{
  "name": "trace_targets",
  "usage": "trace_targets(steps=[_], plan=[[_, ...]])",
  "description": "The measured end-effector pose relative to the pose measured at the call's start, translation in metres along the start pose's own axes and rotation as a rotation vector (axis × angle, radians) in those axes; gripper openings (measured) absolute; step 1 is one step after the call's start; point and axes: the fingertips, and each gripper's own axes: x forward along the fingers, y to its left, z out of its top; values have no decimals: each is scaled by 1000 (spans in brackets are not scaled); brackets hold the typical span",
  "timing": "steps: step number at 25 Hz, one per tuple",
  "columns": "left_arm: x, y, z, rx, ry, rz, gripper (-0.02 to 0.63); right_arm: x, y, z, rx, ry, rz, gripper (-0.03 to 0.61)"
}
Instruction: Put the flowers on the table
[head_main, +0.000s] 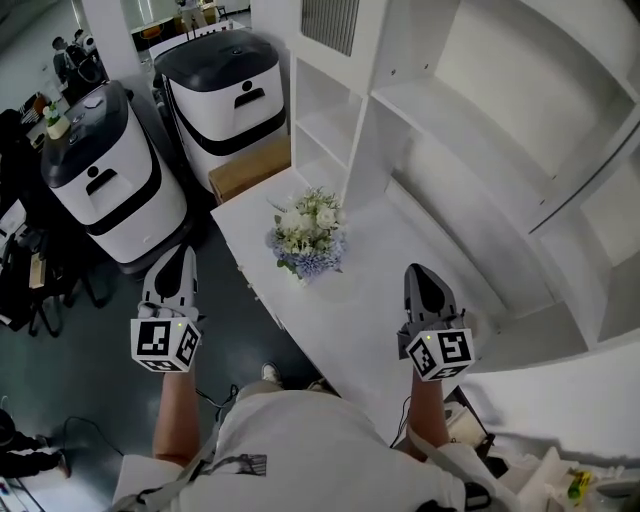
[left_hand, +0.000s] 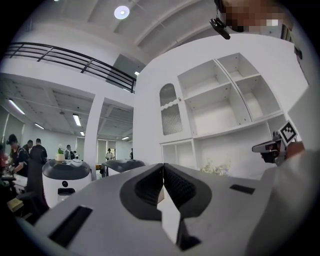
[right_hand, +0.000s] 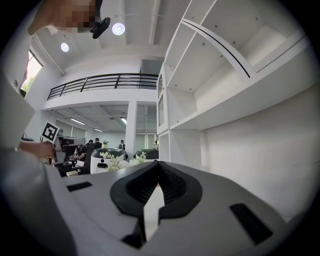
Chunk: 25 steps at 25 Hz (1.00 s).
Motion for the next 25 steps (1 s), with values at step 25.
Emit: trace_targets(steps=[25], plan=[[-21, 26, 5, -4, -38, 71, 15, -8, -7, 10, 10, -15, -85, 11]])
